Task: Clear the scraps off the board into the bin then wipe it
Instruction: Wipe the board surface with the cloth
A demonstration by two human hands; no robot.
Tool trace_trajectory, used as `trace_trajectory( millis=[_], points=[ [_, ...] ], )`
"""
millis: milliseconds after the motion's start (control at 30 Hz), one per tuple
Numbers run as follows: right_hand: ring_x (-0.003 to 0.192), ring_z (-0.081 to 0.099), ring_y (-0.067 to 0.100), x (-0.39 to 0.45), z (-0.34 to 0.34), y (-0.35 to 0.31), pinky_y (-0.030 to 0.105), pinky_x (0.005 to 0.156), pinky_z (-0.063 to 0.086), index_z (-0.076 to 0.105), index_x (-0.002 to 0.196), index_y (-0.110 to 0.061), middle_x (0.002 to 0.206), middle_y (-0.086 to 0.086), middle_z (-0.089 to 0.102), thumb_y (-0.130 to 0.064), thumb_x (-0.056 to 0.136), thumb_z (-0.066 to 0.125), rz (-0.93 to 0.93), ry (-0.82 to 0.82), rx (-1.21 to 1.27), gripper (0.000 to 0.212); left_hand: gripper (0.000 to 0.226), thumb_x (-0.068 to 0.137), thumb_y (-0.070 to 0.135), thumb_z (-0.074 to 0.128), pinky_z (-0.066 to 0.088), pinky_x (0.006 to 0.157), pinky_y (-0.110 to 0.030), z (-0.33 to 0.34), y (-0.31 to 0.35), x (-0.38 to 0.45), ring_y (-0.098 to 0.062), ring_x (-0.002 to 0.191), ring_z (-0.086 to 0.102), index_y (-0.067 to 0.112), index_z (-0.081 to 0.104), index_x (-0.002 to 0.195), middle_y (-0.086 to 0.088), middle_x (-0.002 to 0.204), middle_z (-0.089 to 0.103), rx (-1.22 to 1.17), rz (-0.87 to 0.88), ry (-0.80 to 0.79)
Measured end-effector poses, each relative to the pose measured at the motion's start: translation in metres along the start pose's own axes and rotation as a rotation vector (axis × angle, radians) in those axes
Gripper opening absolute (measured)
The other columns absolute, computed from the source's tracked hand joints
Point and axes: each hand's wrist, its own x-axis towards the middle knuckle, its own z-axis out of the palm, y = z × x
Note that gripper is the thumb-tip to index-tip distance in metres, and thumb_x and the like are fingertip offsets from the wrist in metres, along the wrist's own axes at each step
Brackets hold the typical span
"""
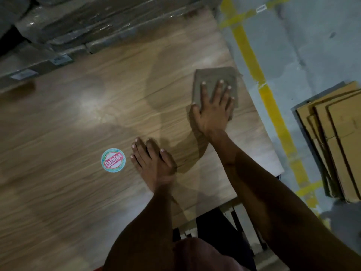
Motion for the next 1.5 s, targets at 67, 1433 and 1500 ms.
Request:
trace_trajectory(
  millis=[67,1433,1500],
  points=[
    [0.156,0.005,0.049,0.005,-0.001,0.005,0.063,0.122,0.007,0.011,0.164,-0.036,0.171,0.020,0.003,-0.061,0.096,0.031,-0.181,0.010,-0.049,0.075,0.055,0.095,0.031,0.053,0.015,0.126,-0.050,-0.002,0.002,0.000,-0.036,0.153,0.024,0.011,0.046,0.146,-0.018,0.164,0.030,0.020,0.010,-0.002],
    [0.157,0.003,0.044,0.159,-0.023,-0.069,0.059,0.124,0.007,0.016,0.163,-0.038,0.173,0.015,0.005,-0.064,0.098,0.033,-0.412,-0.012,-0.019,0.072,0.066,0.088,0.053,0.051,0.018,0.124,-0.052,-0.007,0.052,0.107,-0.036,0.155,0.019,0.019,0.047,0.144,-0.016,0.167,0.024,0.034,0.043,-0.015],
    [0.157,0.004,0.044,0.175,-0.026,-0.065,0.059,0.124,0.008,0.018,0.163,-0.038,0.173,0.014,0.007,-0.064,0.097,0.034,-0.344,0.003,-0.008,0.073,0.065,0.088,0.053,0.051,0.019,0.123,-0.053,-0.005,0.051,0.107,-0.037,0.155,0.020,0.019,0.048,0.144,-0.016,0.167,0.025,0.027,0.047,-0.003]
  ],
)
